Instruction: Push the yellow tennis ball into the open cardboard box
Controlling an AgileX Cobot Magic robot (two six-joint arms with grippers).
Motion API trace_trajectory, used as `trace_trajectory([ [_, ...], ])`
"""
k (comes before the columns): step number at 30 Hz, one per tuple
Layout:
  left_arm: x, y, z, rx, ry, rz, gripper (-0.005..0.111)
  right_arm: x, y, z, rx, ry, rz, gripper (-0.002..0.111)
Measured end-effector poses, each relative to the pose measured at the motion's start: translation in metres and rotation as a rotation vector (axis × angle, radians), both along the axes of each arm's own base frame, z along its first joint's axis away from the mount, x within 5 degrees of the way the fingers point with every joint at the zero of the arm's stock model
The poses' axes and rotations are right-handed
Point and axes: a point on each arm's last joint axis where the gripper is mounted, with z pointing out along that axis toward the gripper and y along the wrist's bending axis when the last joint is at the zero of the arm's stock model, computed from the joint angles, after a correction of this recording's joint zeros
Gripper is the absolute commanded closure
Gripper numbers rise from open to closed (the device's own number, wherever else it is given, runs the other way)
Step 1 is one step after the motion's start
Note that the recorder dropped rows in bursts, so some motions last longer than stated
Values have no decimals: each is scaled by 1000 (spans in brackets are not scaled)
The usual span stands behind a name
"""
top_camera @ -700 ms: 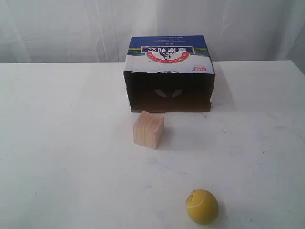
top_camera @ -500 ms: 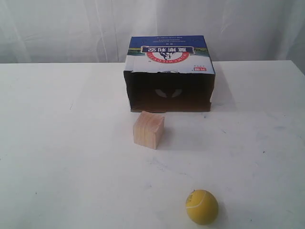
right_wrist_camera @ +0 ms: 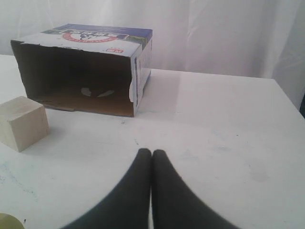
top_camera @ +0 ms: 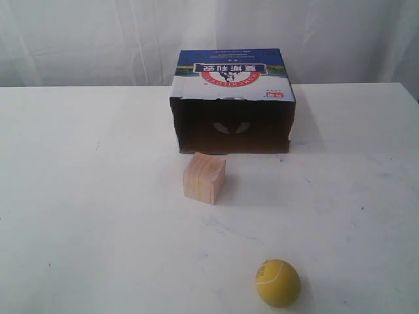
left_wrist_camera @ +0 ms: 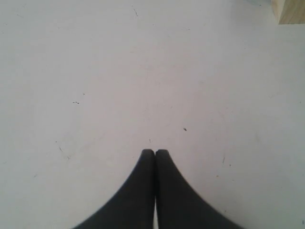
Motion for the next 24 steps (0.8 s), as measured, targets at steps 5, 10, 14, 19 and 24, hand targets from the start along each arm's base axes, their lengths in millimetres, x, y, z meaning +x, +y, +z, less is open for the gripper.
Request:
trace_trajectory([
  [5, 0, 0, 0, 0, 0, 0, 107, 0, 0, 0, 0, 0, 0, 108],
  [10, 0, 0, 0, 0, 0, 0, 107, 0, 0, 0, 0, 0, 0, 108],
  [14, 0, 0, 0, 0, 0, 0, 107, 0, 0, 4, 16, -40, 1, 108],
  [19, 0, 0, 0, 0, 0, 0, 107, -5, -1, 41, 266, -88, -19, 108],
  [24, 0, 0, 0, 0, 0, 0, 107, -23, -5, 86, 315, -40, -37, 108],
])
